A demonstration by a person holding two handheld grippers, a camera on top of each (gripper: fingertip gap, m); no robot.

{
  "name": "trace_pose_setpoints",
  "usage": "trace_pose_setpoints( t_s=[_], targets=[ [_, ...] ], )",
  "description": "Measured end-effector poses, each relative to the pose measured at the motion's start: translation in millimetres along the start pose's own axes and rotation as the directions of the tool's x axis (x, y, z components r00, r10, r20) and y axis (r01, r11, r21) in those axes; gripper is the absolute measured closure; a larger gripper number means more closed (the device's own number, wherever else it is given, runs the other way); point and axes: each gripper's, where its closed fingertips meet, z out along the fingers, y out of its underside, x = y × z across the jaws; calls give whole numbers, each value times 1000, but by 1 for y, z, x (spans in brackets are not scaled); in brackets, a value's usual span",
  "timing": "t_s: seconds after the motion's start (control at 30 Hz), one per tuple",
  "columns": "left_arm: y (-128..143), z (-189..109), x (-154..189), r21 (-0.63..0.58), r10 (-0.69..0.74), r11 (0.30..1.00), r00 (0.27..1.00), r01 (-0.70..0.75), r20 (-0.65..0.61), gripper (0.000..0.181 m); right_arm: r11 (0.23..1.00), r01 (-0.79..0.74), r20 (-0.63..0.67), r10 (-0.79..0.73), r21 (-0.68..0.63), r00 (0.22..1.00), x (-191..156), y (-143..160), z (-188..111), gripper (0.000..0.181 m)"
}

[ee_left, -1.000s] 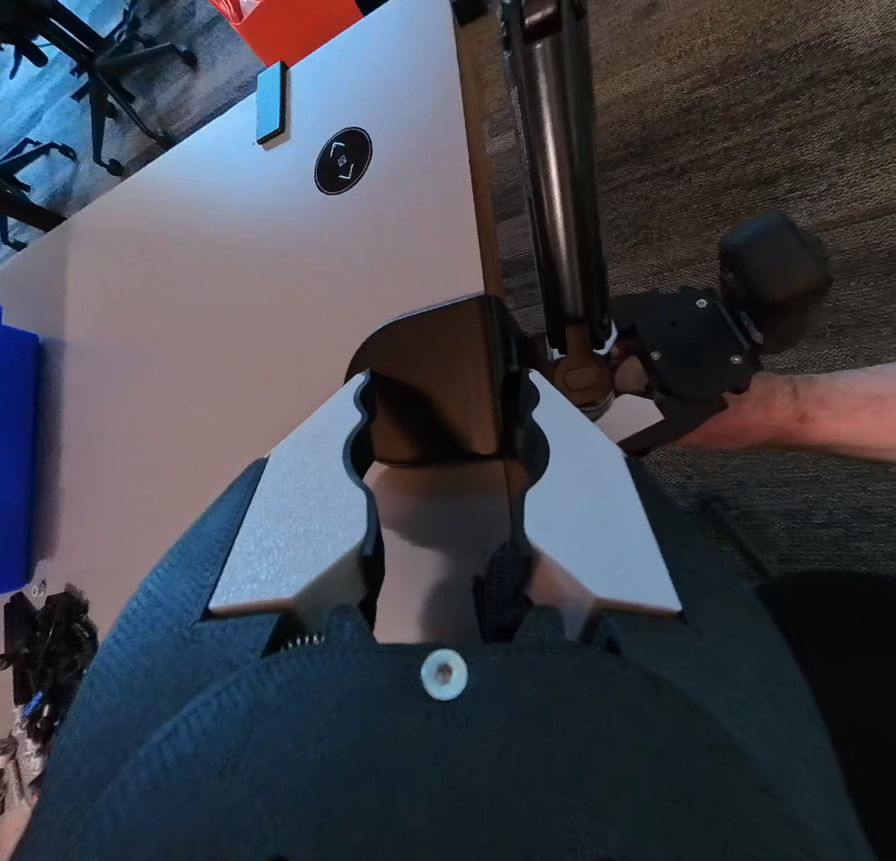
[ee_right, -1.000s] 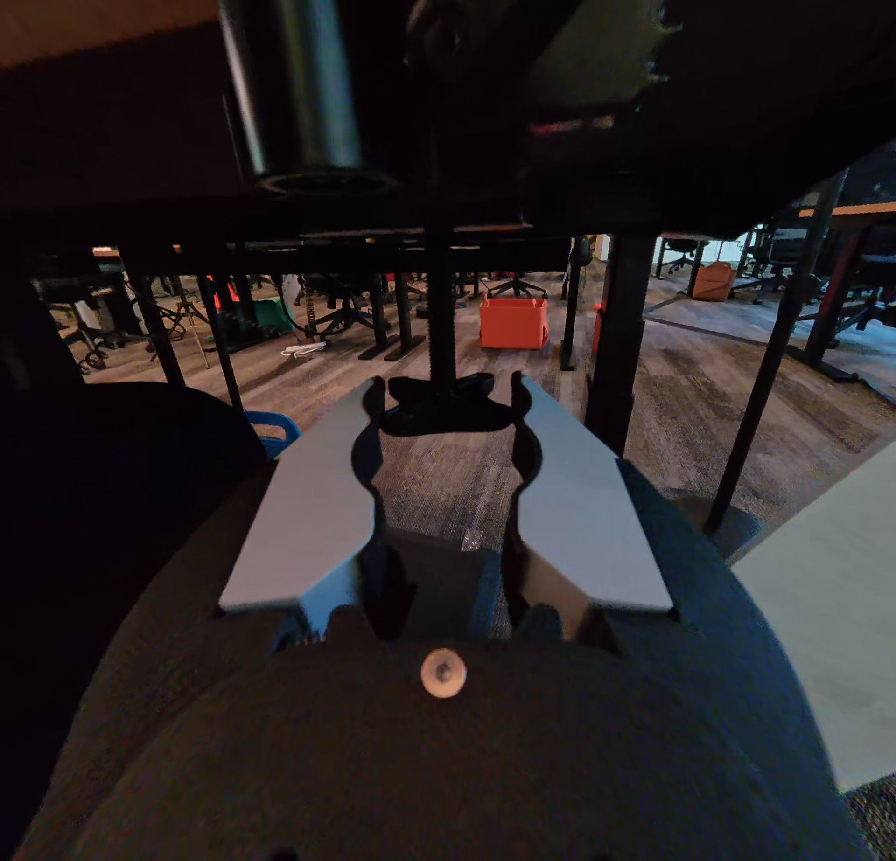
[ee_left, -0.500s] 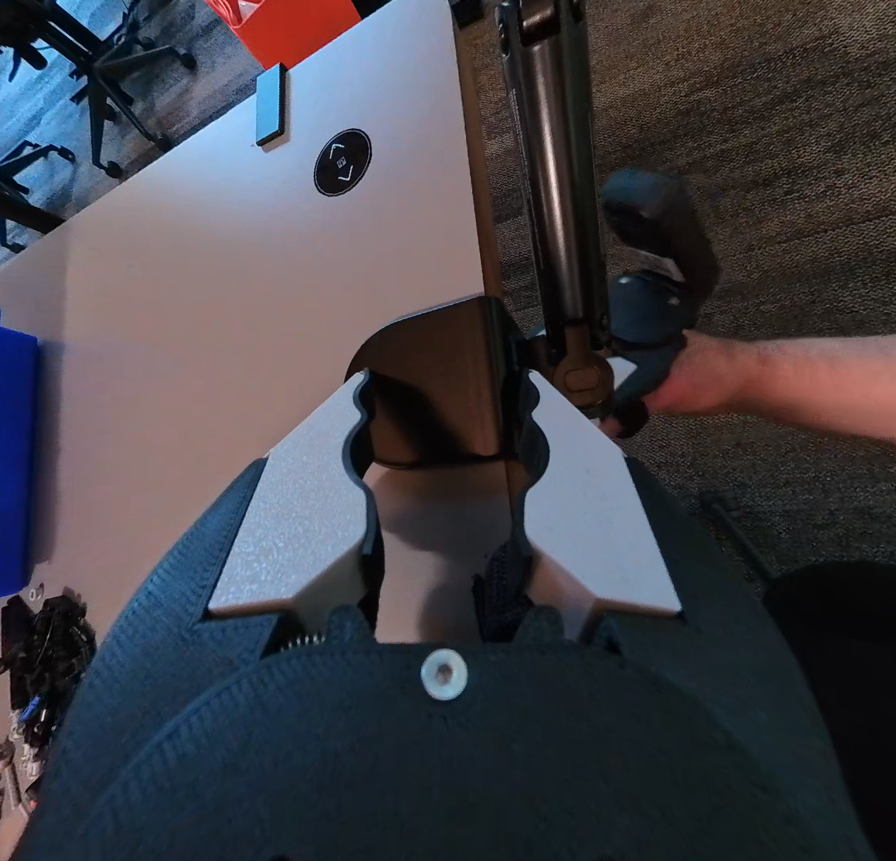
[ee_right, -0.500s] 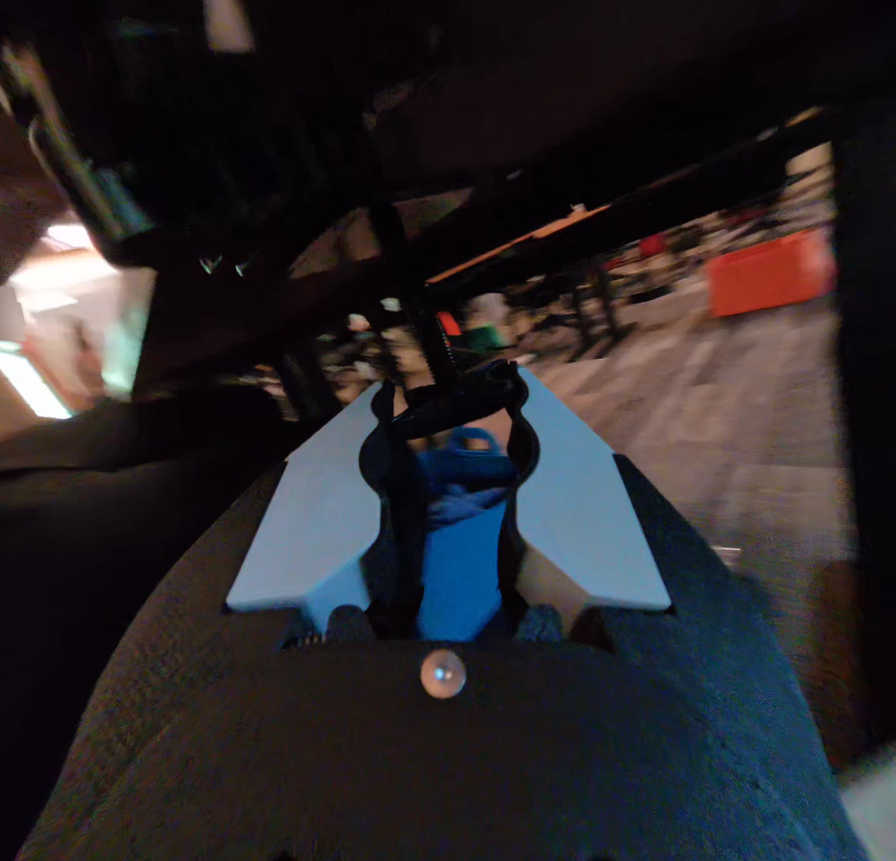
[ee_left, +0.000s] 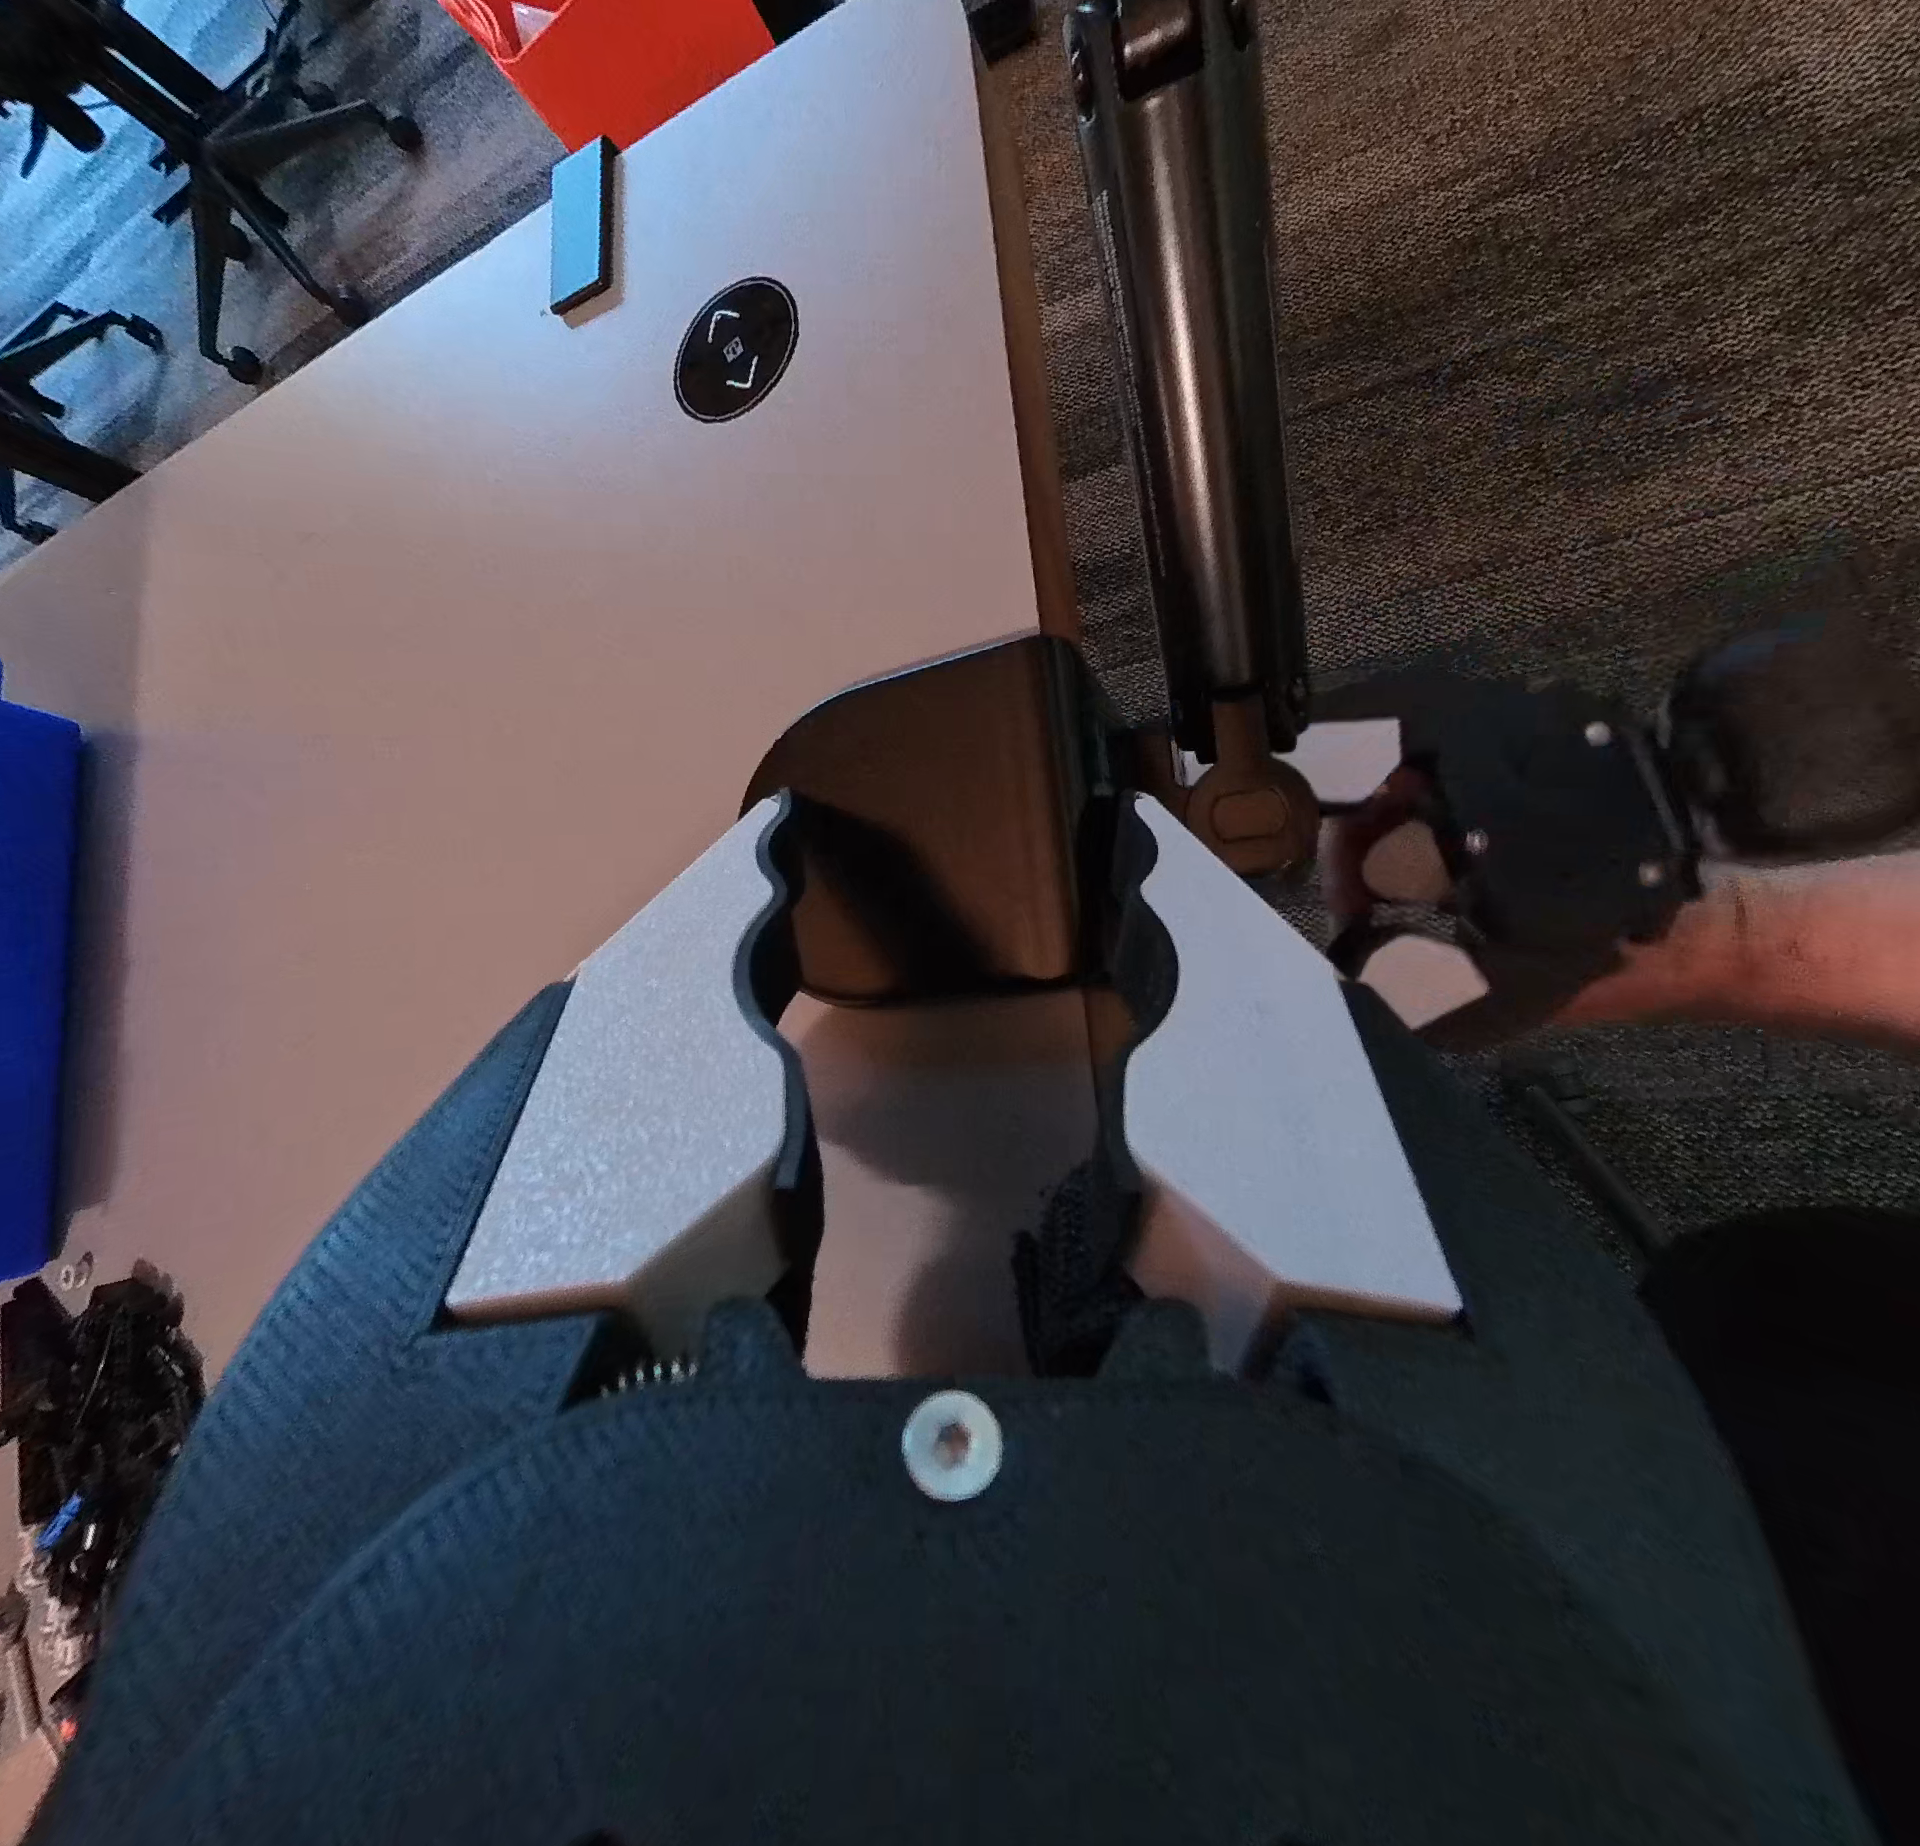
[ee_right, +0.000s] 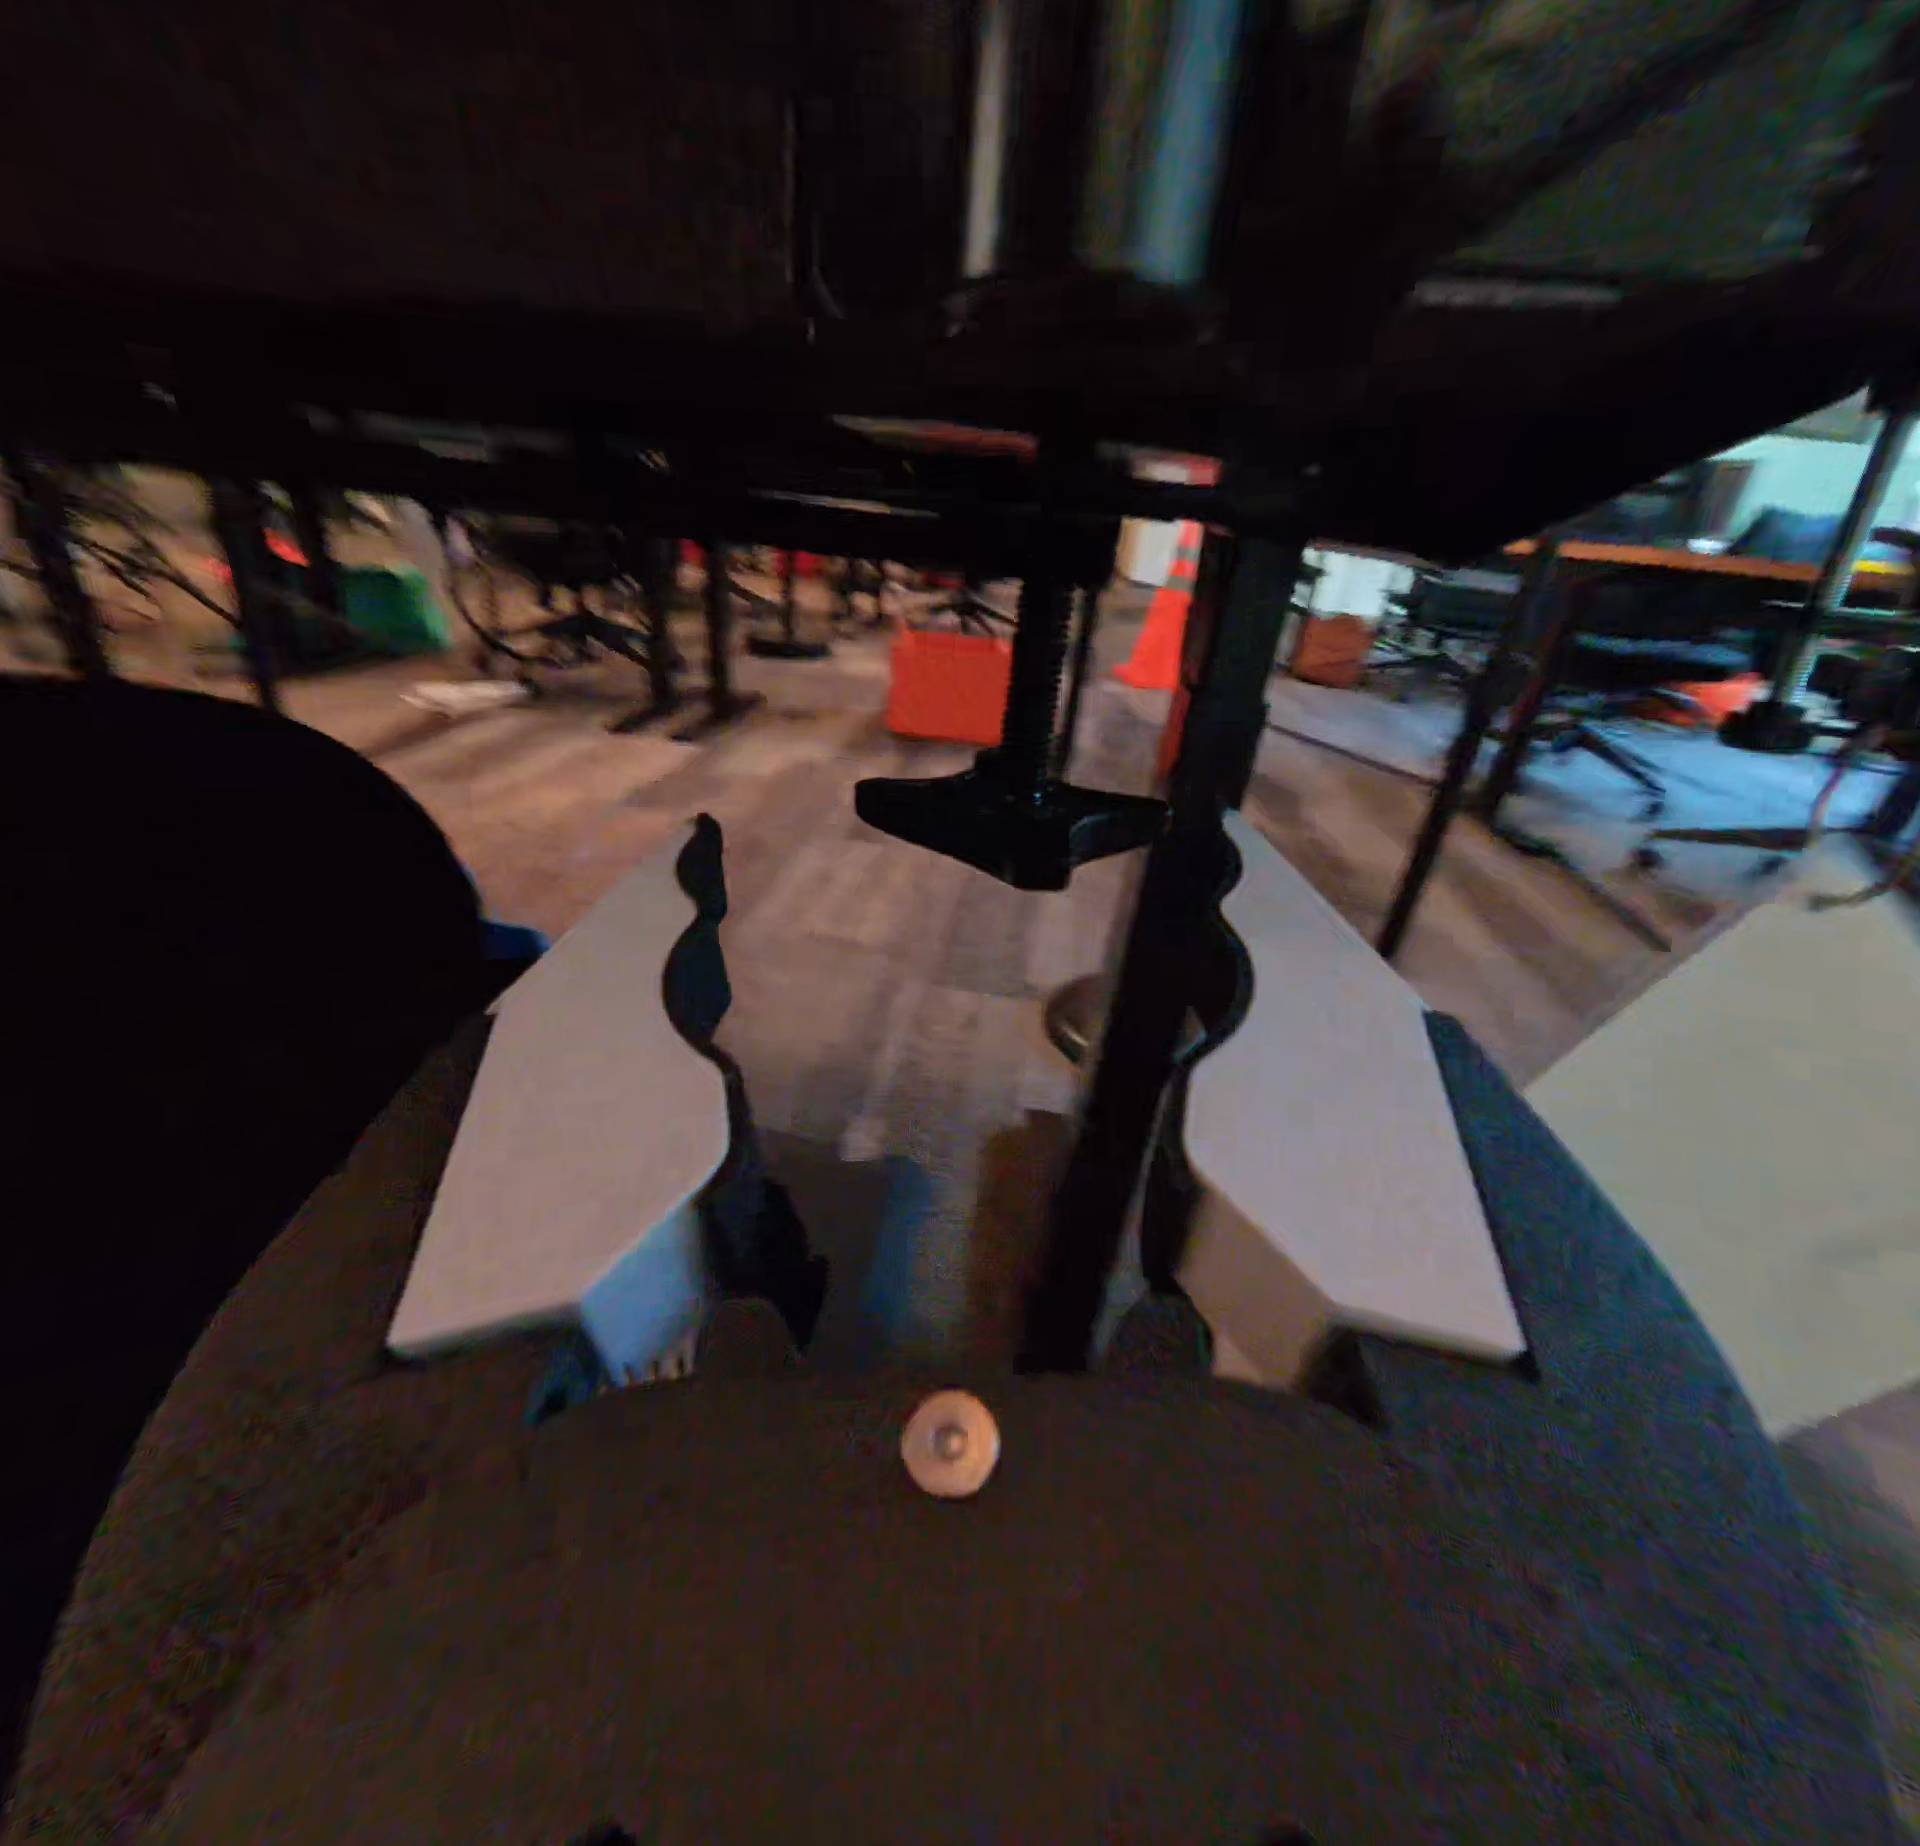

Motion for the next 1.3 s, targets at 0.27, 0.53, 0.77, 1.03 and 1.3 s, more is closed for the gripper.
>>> trace_pose_setpoints(
  t_s=[0.27,0.53,0.77,1.03,1.3],
  targets=[
    [0,0,0,0,0,1000,1000,0,3,120,996,-58,-39,55,-69,998,9,9,22,114],
    [0,1,0,4,-4,1000,1000,4,-11,120,959,-260,437,284,-116,853,-8,6,18,115],
    [0,1,0,4,-2,1000,1000,2,-7,120,954,-299,384,278,-7,880,-1,1,17,106],
    [0,1,0,-4,18,1000,1000,-18,17,121,997,-72,-56,74,42,996,9,5,8,130],
    [2,3,2,-66,99,994,989,-92,107,118,997,-73,28,72,36,997,7,4,15,134]
  ],
)
